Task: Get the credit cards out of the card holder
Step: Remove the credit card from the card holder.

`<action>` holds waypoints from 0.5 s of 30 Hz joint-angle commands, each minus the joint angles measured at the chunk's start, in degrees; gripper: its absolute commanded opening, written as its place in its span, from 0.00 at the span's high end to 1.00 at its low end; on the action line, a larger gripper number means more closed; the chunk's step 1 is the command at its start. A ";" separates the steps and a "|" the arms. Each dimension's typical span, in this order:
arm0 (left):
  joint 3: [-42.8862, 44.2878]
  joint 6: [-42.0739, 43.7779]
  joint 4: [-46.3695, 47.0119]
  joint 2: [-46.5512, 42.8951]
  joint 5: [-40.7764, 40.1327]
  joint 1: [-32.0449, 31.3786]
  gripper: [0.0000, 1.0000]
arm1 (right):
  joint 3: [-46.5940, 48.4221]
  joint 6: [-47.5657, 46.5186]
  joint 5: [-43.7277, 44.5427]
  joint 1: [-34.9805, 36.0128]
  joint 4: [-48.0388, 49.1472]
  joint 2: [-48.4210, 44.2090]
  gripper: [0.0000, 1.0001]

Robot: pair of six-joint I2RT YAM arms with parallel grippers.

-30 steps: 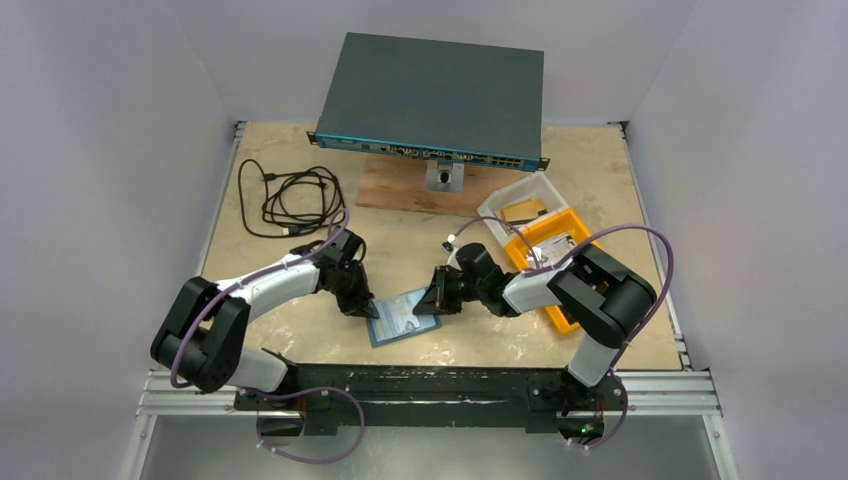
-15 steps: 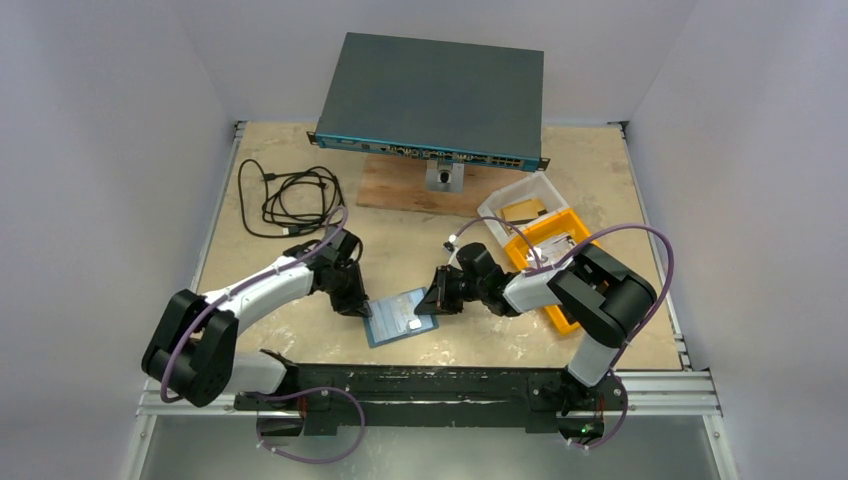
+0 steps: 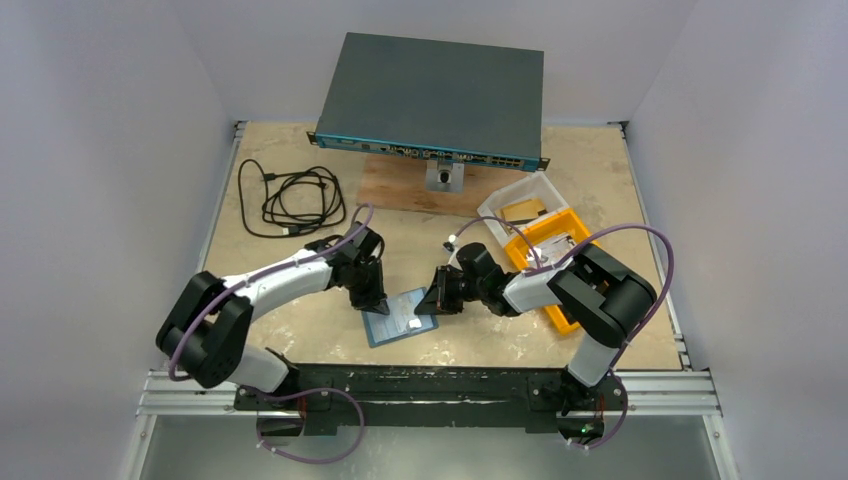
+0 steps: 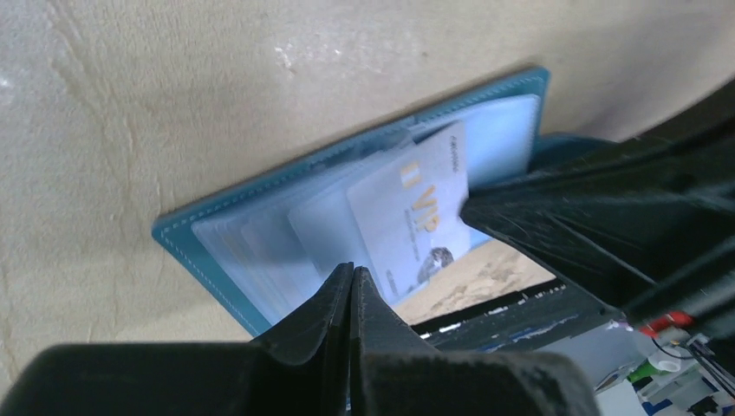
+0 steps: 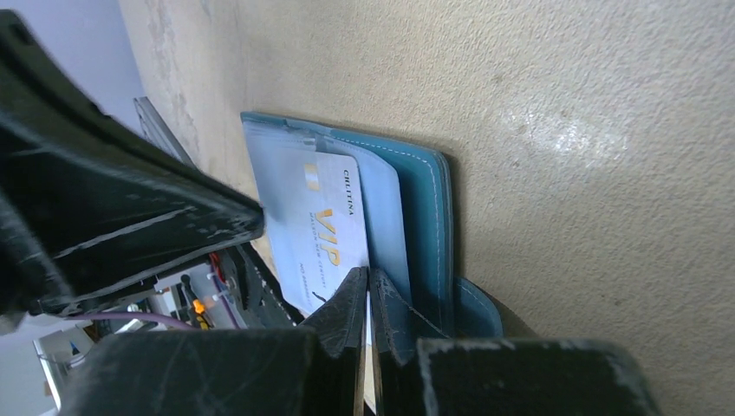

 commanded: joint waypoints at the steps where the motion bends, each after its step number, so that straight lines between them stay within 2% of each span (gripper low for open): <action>1: -1.15 -0.97 4.21 4.11 0.01 -0.22 1.00 | 0.42 -1.70 0.58 -0.08 -0.39 -1.17 0.99; 6: -1.69 -1.31 2.42 7.59 -2.26 -0.26 1.00 | 0.34 -1.59 -1.29 -0.07 1.38 -0.24 0.69; 8: -1.98 -1.40 1.93 8.53 -2.74 -0.22 1.00 | 0.28 -1.25 -2.10 -0.10 2.36 0.59 0.65; 10: -2.27 -1.45 1.91 9.39 -2.86 -0.30 1.00 | 0.27 -0.63 -2.92 -0.12 3.45 1.46 0.67; 15: -2.74 -1.80 2.41 9.69 -2.86 -0.25 1.00 | 0.83 0.30 -4.78 -0.07 5.39 2.97 0.80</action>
